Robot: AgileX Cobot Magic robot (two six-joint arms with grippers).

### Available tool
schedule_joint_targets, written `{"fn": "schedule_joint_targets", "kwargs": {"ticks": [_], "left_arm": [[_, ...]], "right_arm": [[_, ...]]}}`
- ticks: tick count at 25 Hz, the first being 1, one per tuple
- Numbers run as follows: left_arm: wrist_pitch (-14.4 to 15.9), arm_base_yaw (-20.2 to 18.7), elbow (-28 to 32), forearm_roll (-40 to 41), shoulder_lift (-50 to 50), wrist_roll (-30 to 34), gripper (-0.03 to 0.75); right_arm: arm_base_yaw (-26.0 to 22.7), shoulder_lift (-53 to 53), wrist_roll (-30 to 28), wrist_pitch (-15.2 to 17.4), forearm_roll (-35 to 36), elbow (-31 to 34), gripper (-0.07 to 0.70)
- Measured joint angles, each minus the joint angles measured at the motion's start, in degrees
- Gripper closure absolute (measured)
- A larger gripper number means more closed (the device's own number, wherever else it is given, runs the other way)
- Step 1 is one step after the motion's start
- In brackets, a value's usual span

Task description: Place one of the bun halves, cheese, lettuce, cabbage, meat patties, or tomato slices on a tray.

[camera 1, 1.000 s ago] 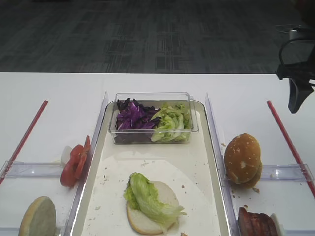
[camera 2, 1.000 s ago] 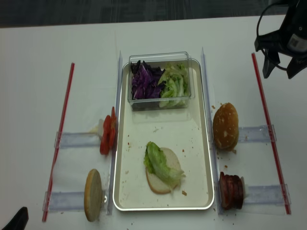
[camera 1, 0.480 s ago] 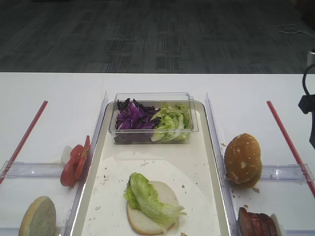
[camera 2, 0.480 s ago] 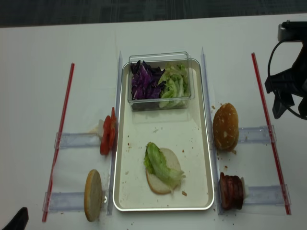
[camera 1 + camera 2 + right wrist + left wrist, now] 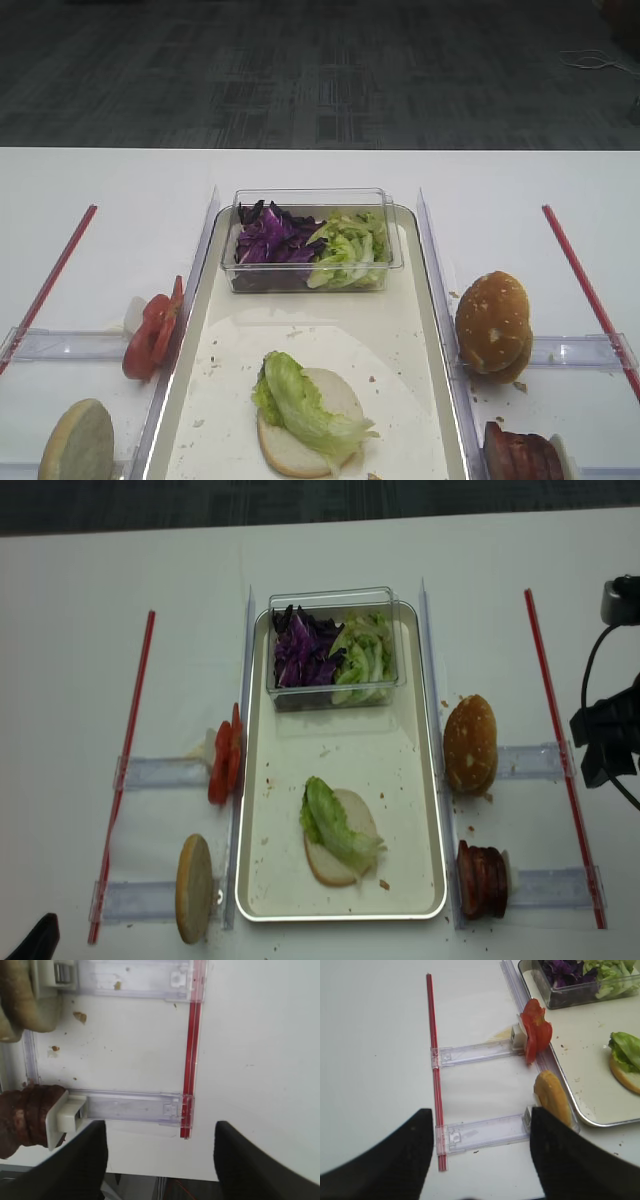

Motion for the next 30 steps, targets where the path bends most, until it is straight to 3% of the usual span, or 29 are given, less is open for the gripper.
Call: {"fn": "schedule_joint_targets", "kwargs": {"ticks": [23,30], "left_arm": [[0.0,0.0,0.0,0.0,0.0,0.0,0.286],[0.0,0.0,0.0,0.0,0.0,0.0,0.286]], "right_arm": [[0.0,-20.6,-1.8,-7.1,1.6,18.5,0.164],[0.0,-26.8,-1.8,-7.8,1.7,20.1,0.164]]}}
